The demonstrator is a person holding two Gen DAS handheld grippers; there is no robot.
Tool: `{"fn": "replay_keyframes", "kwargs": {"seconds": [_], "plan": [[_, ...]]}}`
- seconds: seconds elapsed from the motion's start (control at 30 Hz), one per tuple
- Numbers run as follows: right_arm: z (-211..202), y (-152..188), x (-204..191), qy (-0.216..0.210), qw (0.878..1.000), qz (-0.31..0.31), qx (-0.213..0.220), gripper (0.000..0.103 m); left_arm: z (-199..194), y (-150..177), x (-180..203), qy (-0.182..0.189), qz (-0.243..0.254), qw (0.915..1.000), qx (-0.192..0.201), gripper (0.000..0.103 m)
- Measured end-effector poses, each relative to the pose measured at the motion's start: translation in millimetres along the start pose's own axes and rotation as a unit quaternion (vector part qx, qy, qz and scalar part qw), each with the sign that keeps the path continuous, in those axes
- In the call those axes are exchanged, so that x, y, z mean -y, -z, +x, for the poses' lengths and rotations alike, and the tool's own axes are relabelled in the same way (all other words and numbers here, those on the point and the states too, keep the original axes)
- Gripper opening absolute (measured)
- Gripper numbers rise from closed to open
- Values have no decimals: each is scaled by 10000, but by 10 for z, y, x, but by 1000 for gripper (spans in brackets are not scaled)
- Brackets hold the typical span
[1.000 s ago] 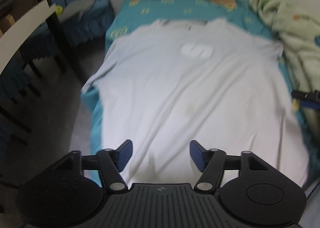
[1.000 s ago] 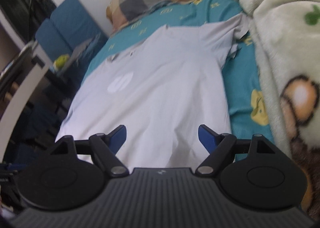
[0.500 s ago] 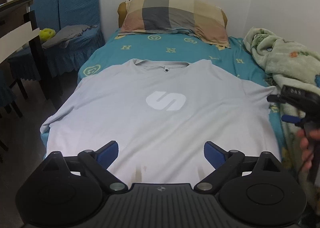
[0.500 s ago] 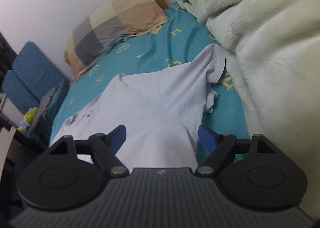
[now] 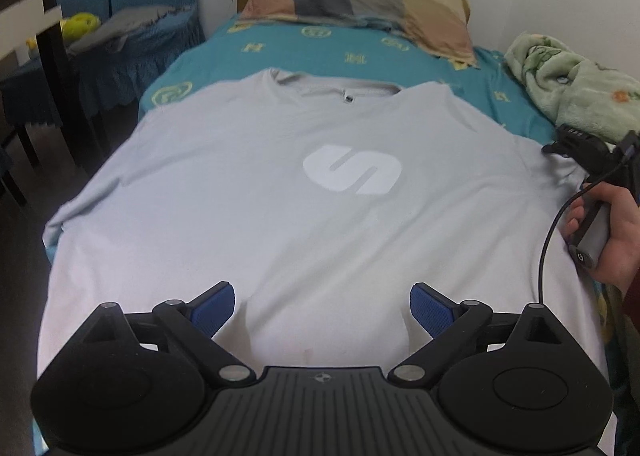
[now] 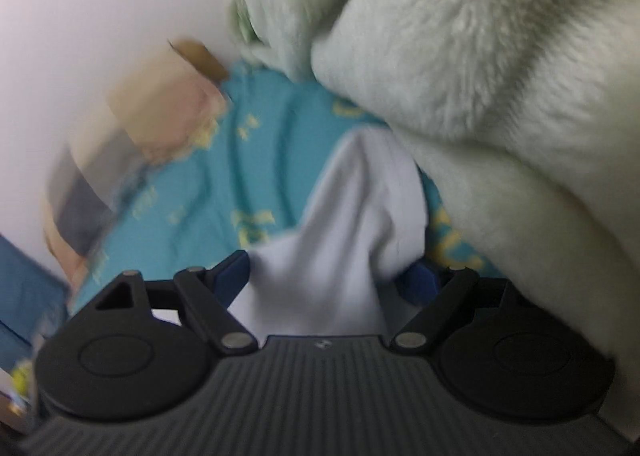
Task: Fold clothes
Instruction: 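Grasp the shirt side with the right gripper and fold it over the print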
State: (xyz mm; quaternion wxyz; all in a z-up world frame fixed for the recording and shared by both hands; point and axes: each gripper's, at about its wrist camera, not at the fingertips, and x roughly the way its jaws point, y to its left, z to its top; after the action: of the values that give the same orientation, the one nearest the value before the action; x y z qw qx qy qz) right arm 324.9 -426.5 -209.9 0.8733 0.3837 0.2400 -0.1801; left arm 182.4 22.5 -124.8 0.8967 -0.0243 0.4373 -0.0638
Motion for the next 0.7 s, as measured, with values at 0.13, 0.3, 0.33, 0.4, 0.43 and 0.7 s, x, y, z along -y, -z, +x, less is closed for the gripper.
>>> {"fn": "replay_keyframes", "kwargs": {"seconds": [0.13, 0.3, 0.33, 0.4, 0.43, 0.7], "plan": [[62, -2, -106, 58, 9981, -602, -92, 11, -41, -89, -146, 28, -284, 9995, 127, 96], [-206, -73, -461, 146, 9885, -1465, 341, 8, -233, -209, -389, 136, -811, 9960, 352, 96], [-288, -71, -583, 157, 9842, -1699, 471, 8, -282, -236, -460, 203, -964, 9943, 404, 96], [-457, -47, -852, 122, 9731, -2180, 739, 8, -389, -287, -601, 253, -1206, 9909, 536, 96], [-567, -3, -1004, 58, 9658, -2437, 888, 8, -442, -310, -669, 245, -1299, 9893, 614, 96], [-1137, 1091, -2074, -857, 8871, -4382, 1170, 8, -726, -401, -1249, 228, -2042, 9733, 1023, 96]]}}
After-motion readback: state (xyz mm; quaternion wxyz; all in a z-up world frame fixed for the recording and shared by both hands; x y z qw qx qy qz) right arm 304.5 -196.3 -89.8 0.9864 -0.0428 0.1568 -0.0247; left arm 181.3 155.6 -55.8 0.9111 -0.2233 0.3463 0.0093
